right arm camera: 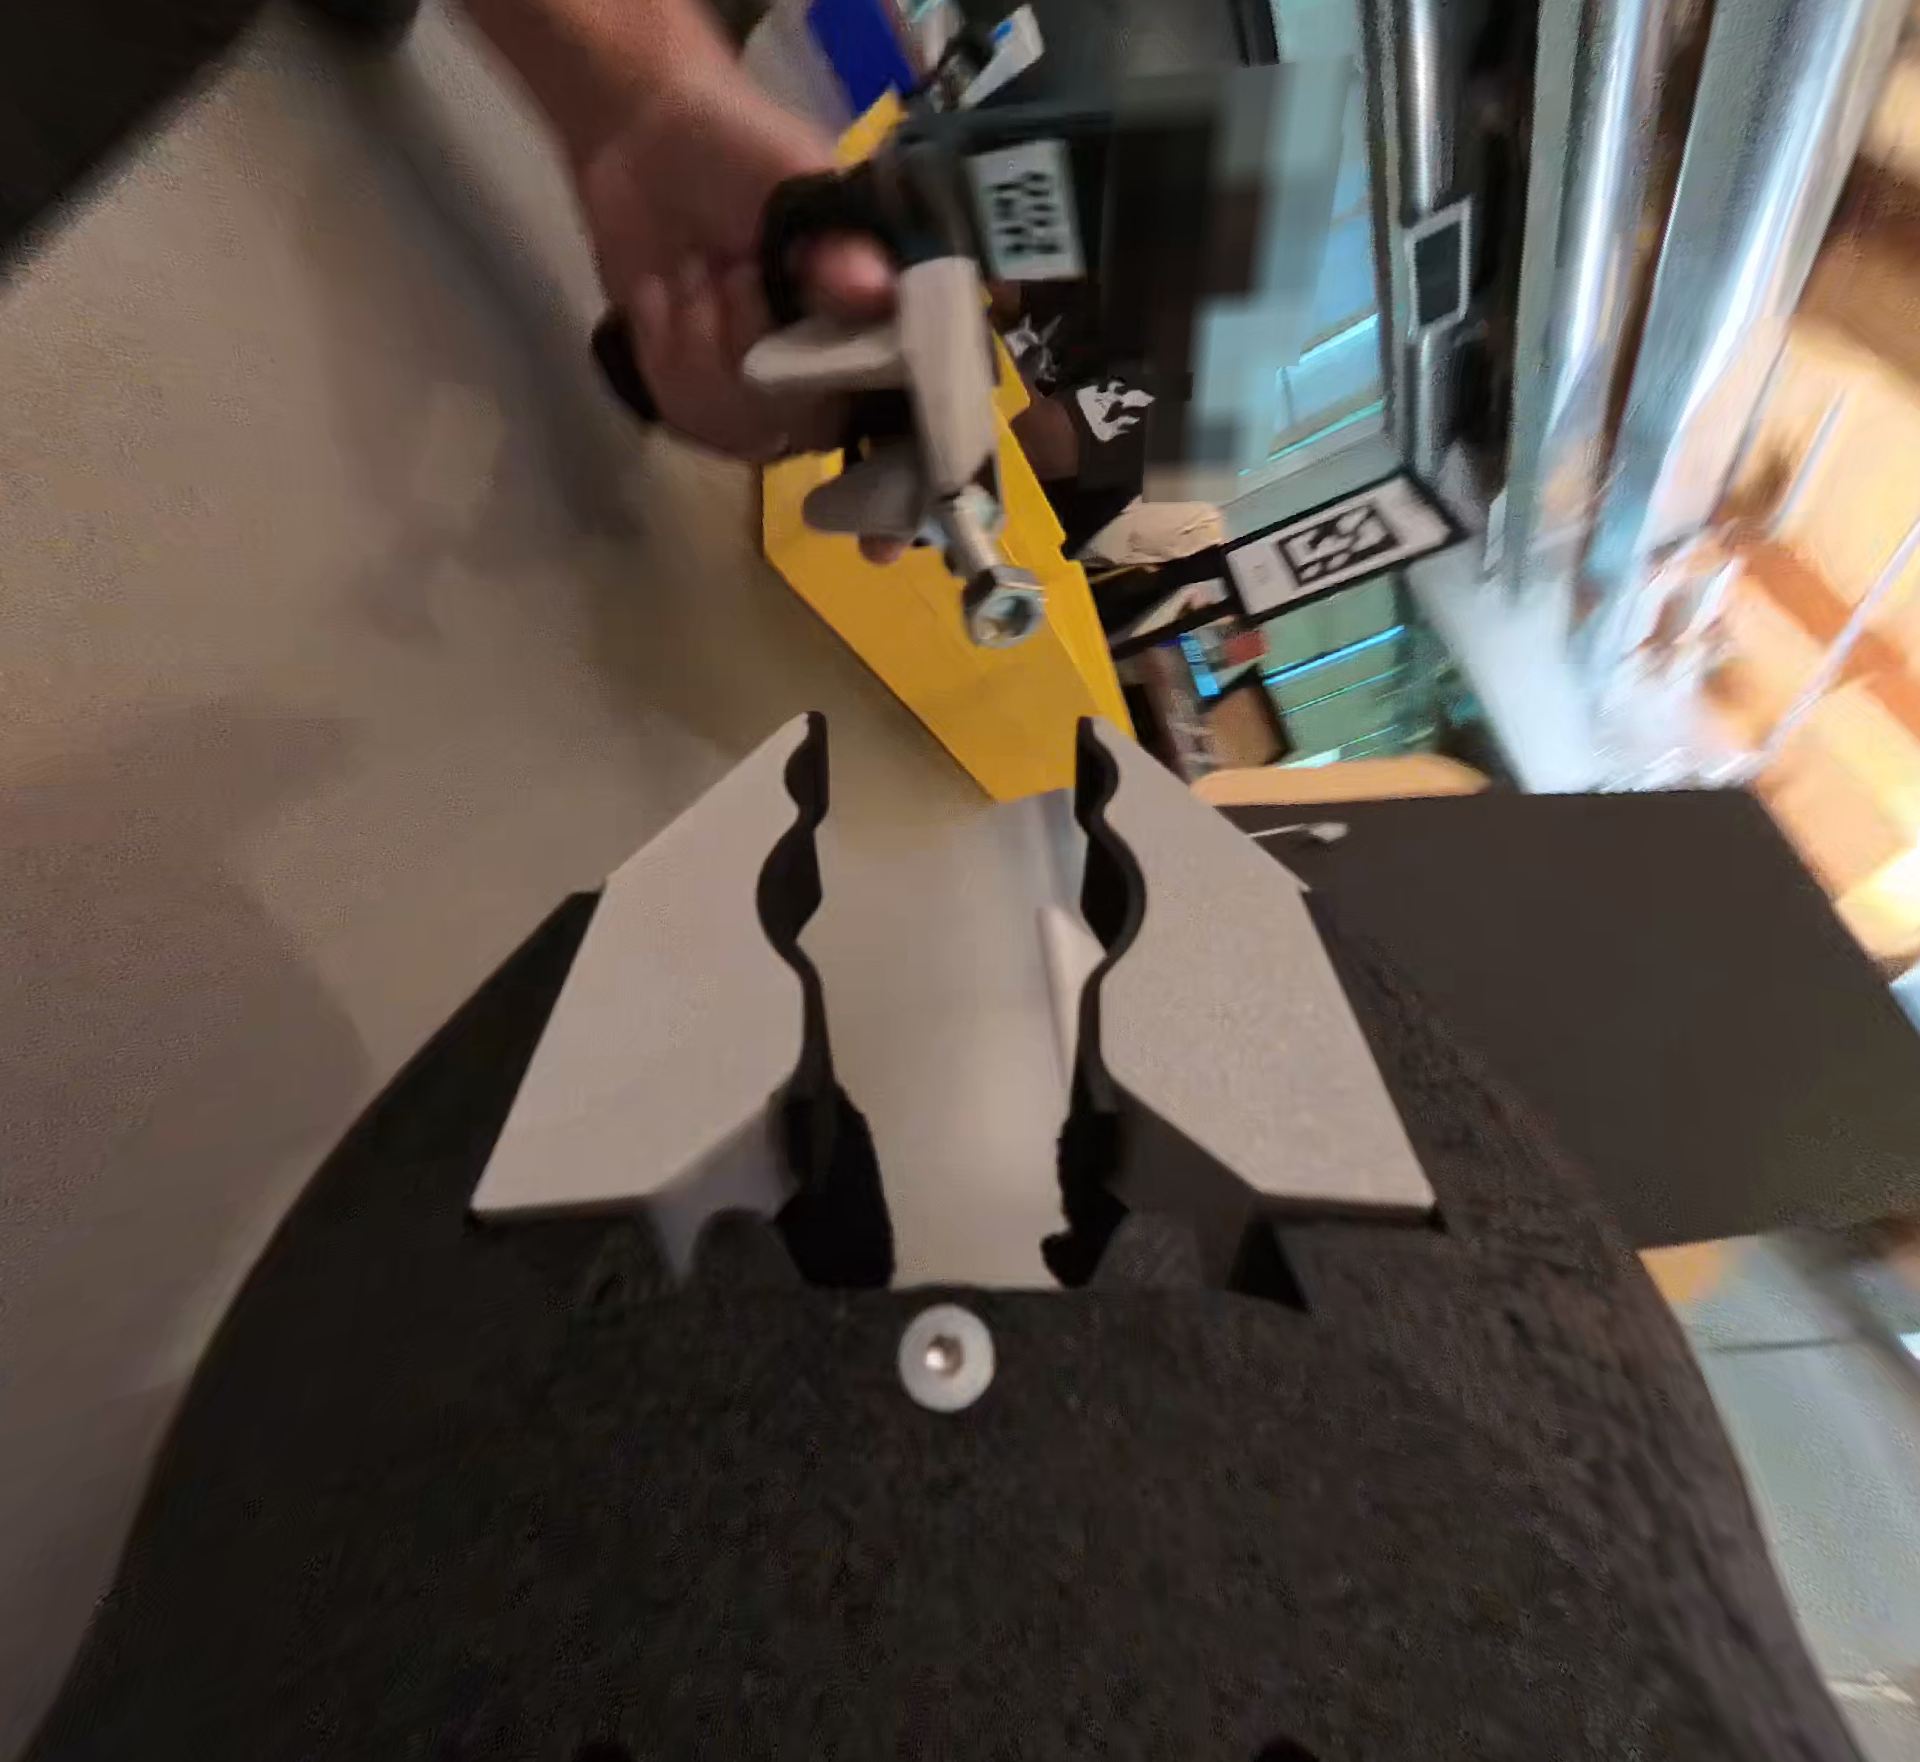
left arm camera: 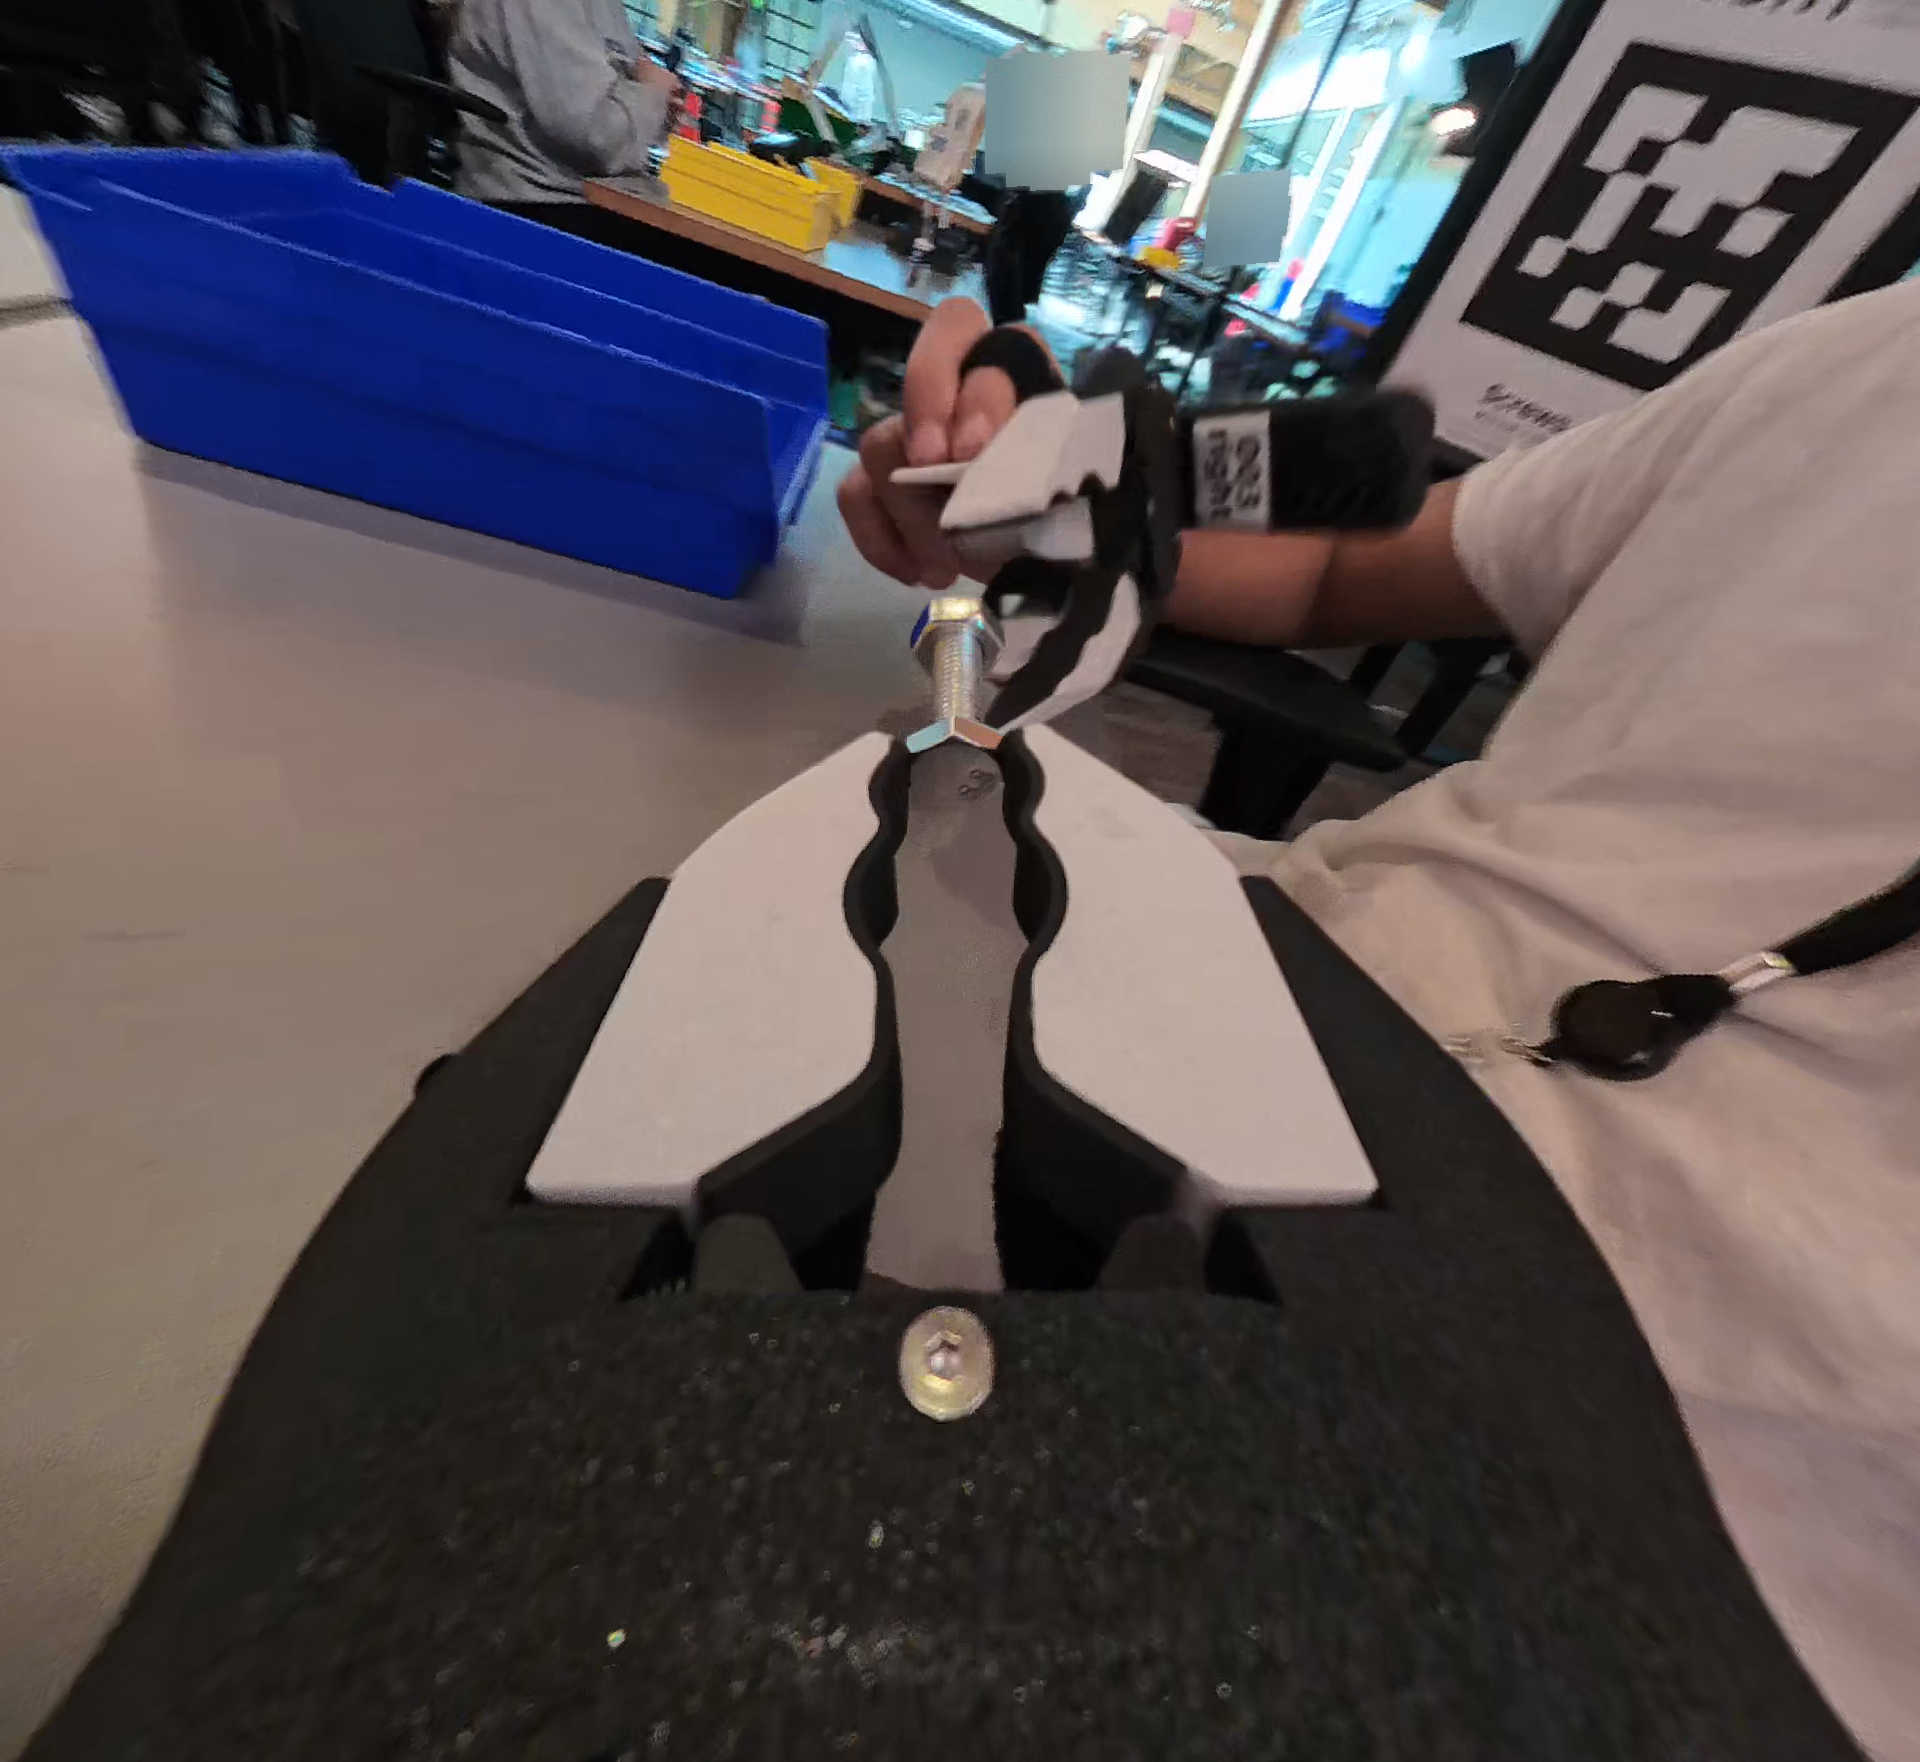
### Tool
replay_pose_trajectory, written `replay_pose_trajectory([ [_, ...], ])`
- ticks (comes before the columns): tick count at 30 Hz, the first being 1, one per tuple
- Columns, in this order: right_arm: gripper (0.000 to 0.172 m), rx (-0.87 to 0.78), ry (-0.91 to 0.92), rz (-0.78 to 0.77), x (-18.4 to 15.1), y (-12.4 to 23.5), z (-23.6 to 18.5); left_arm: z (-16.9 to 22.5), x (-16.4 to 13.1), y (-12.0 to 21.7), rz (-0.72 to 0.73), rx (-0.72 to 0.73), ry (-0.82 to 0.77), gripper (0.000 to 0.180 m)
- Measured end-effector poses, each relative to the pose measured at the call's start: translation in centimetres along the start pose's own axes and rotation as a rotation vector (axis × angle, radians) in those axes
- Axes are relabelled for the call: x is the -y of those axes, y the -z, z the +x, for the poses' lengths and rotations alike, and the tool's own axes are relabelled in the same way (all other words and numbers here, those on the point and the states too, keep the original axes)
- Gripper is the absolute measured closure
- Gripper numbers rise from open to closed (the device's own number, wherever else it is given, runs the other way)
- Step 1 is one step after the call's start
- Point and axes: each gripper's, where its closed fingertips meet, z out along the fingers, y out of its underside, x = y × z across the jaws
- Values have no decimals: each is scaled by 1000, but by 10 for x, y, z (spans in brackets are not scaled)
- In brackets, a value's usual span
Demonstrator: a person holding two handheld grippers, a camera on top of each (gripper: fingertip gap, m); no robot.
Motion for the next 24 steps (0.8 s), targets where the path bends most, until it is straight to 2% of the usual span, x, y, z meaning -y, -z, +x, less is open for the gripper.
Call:
replay_pose_trajectory([
  [1, 124, -4, 135, -41, -1, -2, -6, 3, -1, -1, -4, -30, 26, 163],
  [3, 123, -55, 279, -84, -2, -6, -9, 4, -5, -3, -24, -39, 32, 163],
  [8, 125, -32, 341, -75, 3, -11, -19, 13, -20, -14, -109, -83, 35, 163],
  [9, 128, -40, 358, -75, 4, -12, -20, 14, -22, -15, -116, -90, 36, 163],
  [11, 151, -64, 378, -77, 5, -11, -17, 16, -23, -17, -125, -99, 37, 163],
  [13, 157, -68, 367, -83, 6, -10, -15, 17, -25, -18, -134, -98, 32, 163],
  [19, 157, 27, 33, -101, 0, -11, -18, 14, -25, -19, -139, -61, -7, 163],
  [24, 157, 155, -529, -109, -6, -17, -22, 6, -23, -16, -143, 21, -91, 163],
])
